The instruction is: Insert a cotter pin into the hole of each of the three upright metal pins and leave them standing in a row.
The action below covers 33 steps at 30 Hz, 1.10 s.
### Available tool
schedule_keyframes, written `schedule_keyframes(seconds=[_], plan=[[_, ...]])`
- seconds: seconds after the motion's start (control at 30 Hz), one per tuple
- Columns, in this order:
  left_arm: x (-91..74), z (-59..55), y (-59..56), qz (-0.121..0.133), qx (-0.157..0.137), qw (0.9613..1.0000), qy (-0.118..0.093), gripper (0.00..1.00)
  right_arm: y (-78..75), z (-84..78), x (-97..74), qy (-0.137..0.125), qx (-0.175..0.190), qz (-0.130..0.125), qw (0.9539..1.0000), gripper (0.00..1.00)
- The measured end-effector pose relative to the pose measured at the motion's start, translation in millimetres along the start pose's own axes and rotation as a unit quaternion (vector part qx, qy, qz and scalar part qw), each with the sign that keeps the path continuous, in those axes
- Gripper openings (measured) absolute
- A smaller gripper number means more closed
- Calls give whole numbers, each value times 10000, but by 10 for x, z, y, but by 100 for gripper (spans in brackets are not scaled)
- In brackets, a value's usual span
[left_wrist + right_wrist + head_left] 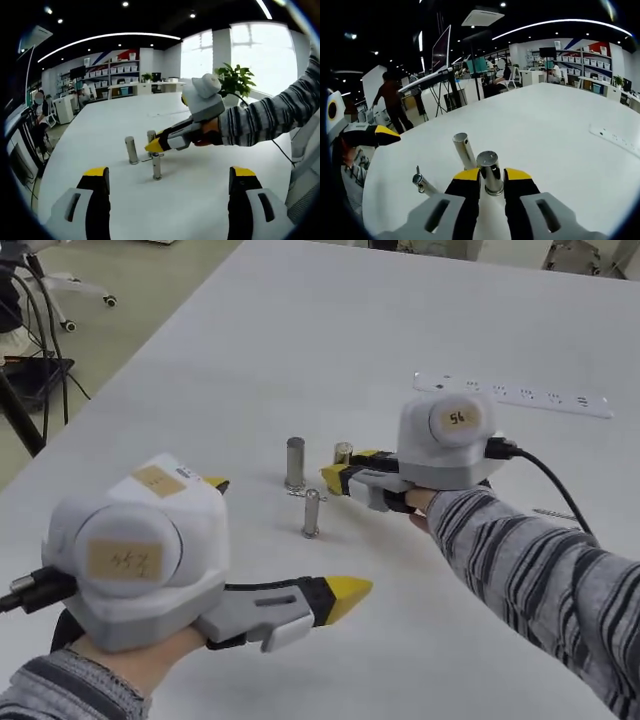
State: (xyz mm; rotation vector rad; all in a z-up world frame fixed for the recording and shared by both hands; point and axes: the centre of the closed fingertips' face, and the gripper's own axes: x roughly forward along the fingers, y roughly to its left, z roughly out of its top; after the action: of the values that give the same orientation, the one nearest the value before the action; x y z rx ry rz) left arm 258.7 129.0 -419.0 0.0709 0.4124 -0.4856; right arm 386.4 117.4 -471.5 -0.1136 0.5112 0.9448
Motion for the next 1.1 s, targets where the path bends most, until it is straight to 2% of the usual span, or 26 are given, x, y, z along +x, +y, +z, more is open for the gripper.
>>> schedule_keyframes(seconds=[0.27,0.33,0.5,0.63,0.87,1.1], plan=[[3,-14,-14,-15,54,10000,47,99,37,20,-3,-81,-2,1,10000,10],[3,-22,-13,-15,72,9999,68,99,14,21,-10,-63,-160,-69,9998,9],[8,-18,-15,-31,72,9999,78,99,-24,7,-71,-6,-103,-250,9996,8],[9,-21,-20,-41,95,9999,102,99,-88,-50,-178,34,-259,-384,9989,8],[7,-2,-33,-54,116,9999,94,99,-34,-111,-487,80,-417,-490,9979,8],[5,19,-49,-85,133,9998,75,99,44,-203,-749,142,-472,-475,9977,8]])
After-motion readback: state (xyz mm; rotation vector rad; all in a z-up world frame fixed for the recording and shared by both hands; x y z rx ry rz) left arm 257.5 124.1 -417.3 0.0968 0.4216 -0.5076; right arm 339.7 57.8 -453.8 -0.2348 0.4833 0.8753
